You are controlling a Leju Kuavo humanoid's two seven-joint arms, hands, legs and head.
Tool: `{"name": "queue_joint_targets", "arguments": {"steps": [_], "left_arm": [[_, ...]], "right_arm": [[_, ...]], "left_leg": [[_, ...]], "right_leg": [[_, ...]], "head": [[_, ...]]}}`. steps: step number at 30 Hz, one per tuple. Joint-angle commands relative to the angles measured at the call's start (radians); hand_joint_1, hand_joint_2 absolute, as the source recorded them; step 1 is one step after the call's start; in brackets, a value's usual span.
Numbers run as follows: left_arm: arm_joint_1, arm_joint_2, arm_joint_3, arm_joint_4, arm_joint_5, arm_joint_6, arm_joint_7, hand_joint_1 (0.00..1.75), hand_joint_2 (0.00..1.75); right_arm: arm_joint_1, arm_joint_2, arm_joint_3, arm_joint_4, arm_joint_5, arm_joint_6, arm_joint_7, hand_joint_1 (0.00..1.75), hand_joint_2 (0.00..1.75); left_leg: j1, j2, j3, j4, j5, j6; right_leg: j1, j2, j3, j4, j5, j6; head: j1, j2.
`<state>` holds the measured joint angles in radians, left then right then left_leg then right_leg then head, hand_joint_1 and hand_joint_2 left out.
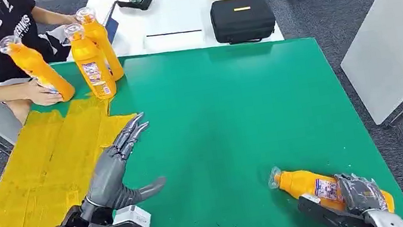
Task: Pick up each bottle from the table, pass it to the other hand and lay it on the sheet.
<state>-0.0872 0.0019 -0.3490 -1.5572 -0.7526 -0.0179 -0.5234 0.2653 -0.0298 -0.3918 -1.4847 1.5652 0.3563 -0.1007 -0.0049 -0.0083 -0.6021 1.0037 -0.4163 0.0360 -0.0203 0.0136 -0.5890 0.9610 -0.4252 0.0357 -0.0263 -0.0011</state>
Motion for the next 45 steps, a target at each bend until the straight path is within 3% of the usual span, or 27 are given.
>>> {"name": "queue_joint_targets", "arguments": {"steps": [1, 16, 22, 23, 29, 30, 33, 37, 45], "left_arm": [[-0.009, 0.008, 0.008, 0.021, 0.0, -0.002, 0.005, 0.0, 1.75], [-0.009, 0.008, 0.008, 0.021, 0.0, -0.002, 0.005, 0.0, 1.75], [0.003, 0.006, 0.027, 0.0, 0.001, -0.007, 0.006, 0.0, 1.75], [0.006, 0.005, 0.027, -0.004, -0.001, -0.01, 0.005, 0.0, 1.75], [0.029, -0.014, 0.021, -0.045, 0.02, -0.063, 0.003, 0.0, 1.75], [-0.011, -0.082, 0.036, 0.023, 0.288, -0.333, 0.105, 0.0, 1.75], [-0.148, -0.138, -0.042, 0.212, 0.454, -0.297, 0.157, 0.0, 1.75], [-0.233, -0.122, -0.074, 0.294, 0.573, -0.311, 0.185, 0.0, 1.75], [-0.242, -0.105, -0.103, 0.33, 0.667, -0.329, 0.179, 0.0, 1.75]], "right_arm": [[-0.042, -0.004, 0.06, 0.148, 0.005, -0.005, 0.012, 1.75, 1.75], [-0.038, -0.005, 0.059, 0.146, 0.004, -0.006, 0.012, 1.75, 1.75], [-0.115, 0.029, 0.172, 0.135, -0.078, -0.241, -0.052, 1.75, 1.75], [-0.125, 0.034, 0.2, 0.128, -0.082, -0.254, -0.047, 1.75, 1.75], [-0.183, 0.093, 0.321, 0.041, -0.167, -0.447, 0.006, 1.75, 1.75], [-0.224, 0.181, 0.317, 0.042, -0.442, -0.671, -0.229, 1.75, 1.75], [-0.309, 0.202, 0.471, 0.097, -0.514, -0.78, -0.156, 1.75, 1.75], [-0.322, 0.175, 0.523, 0.096, -0.579, -0.828, -0.154, 1.75, 1.75], [-0.347, 0.174, 0.589, 0.182, -0.655, -0.893, -0.249, 1.75, 1.75]], "left_leg": [[0.001, 0.0, 0.002, -0.001, -0.001, -0.002], [0.002, 0.001, 0.005, -0.001, -0.001, -0.003], [0.003, 0.005, 0.004, -0.001, -0.001, -0.003], [0.003, 0.007, 0.005, -0.002, -0.001, -0.003], [0.002, 0.008, 0.001, 0.0, 0.0, -0.006], [0.003, 0.006, -0.001, 0.0, 0.002, -0.004], [0.005, 0.003, -0.003, 0.0, 0.003, -0.004], [0.004, 0.001, -0.007, -0.001, 0.006, -0.005], [0.004, 0.002, -0.005, -0.001, 0.005, -0.005]], "right_leg": [[0.001, -0.001, 0.003, -0.002, 0.0, -0.002], [0.003, 0.001, 0.005, -0.002, 0.0, -0.003], [0.004, 0.005, 0.007, -0.002, 0.002, -0.003], [0.004, 0.007, 0.014, -0.003, 0.003, -0.004], [0.003, 0.007, 0.009, 0.002, 0.004, -0.002], [0.003, 0.006, 0.008, 0.002, 0.005, -0.001], [0.005, 0.004, 0.008, 0.001, 0.005, -0.001], [0.004, 0.001, 0.004, 0.001, 0.006, -0.001], [0.004, 0.002, 0.005, 0.001, 0.006, -0.004]], "head": [[0.0, 0.0], [0.0, 0.0], [0.0, 0.0], [0.0, 0.0], [-0.001, 0.0], [0.0, 0.0], [-0.001, 0.0], [-0.001, 0.0], [0.0, 0.0]]}}
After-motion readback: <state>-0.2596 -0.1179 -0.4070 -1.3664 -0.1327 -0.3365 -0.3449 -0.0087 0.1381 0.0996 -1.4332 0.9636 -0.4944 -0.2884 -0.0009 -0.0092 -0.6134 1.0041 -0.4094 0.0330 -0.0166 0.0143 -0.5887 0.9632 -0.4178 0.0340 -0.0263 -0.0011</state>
